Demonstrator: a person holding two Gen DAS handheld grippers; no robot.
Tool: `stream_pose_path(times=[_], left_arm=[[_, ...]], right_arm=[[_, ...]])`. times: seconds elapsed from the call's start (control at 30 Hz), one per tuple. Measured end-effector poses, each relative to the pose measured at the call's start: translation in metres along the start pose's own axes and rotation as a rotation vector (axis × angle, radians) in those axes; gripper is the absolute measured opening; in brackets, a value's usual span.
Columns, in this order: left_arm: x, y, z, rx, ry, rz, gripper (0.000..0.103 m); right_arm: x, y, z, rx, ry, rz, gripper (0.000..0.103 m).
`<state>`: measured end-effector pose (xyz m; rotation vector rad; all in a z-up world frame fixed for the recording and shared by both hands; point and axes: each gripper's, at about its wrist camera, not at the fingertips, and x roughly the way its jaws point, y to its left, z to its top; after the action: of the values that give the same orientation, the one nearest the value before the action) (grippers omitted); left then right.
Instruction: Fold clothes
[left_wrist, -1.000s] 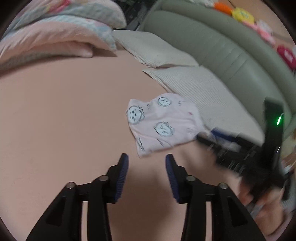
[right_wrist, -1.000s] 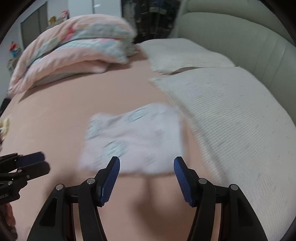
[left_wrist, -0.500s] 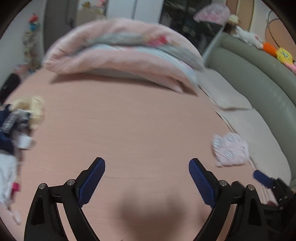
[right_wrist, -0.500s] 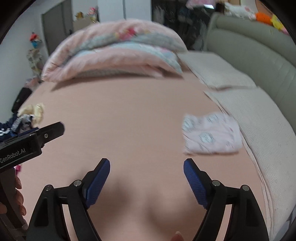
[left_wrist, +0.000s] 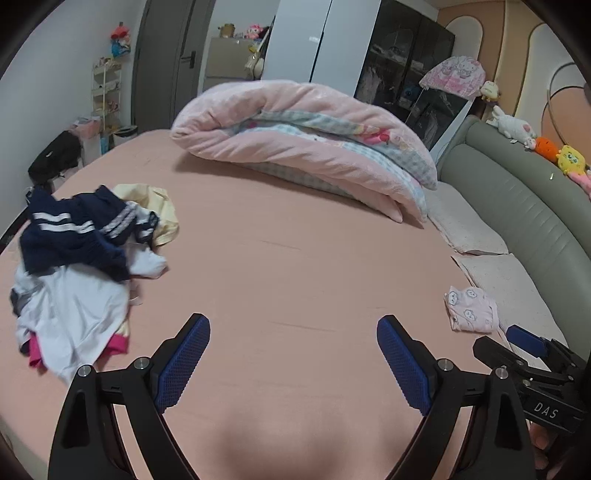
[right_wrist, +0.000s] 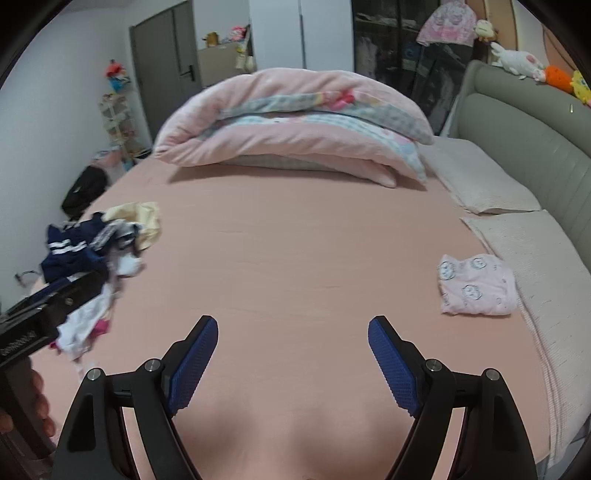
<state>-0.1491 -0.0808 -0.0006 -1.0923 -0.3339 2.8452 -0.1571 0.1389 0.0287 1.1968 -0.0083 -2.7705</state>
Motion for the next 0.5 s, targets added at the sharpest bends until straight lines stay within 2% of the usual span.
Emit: stream_pose_path(times=[0.07, 0.23, 0.3, 0.4, 0.5], left_arm=[[-0.018, 0.003, -0.011, -0.004, -0.016, -0.007, 0.092], [-0.042, 0.010, -0.040, -0.040, 0.007, 0.015, 0.092], [-0.049, 0.010, -0.050, -0.046, 0.009, 0.020, 0.092], [-0.061, 0.002, -0.060, -0.018, -0.001, 0.013, 0.092], [-0.076, -0.013, -0.066, 0.027, -0.022, 0.035, 0.092]], right_arm=[[-0.014, 0.010, -0.009, -0.019, -0.006, 0.003, 0.083], [-0.048, 0.022, -0.033, -0.022, -0.017, 0.006, 0.083], [-0.056, 0.023, -0.042, -0.041, -0.019, -0.017, 0.083], [-0.063, 0.028, -0.058, -0.084, -0.012, -0.067, 0.083], [-0.067, 0.029, -0.072, -0.089, 0.023, -0.043, 0.083]])
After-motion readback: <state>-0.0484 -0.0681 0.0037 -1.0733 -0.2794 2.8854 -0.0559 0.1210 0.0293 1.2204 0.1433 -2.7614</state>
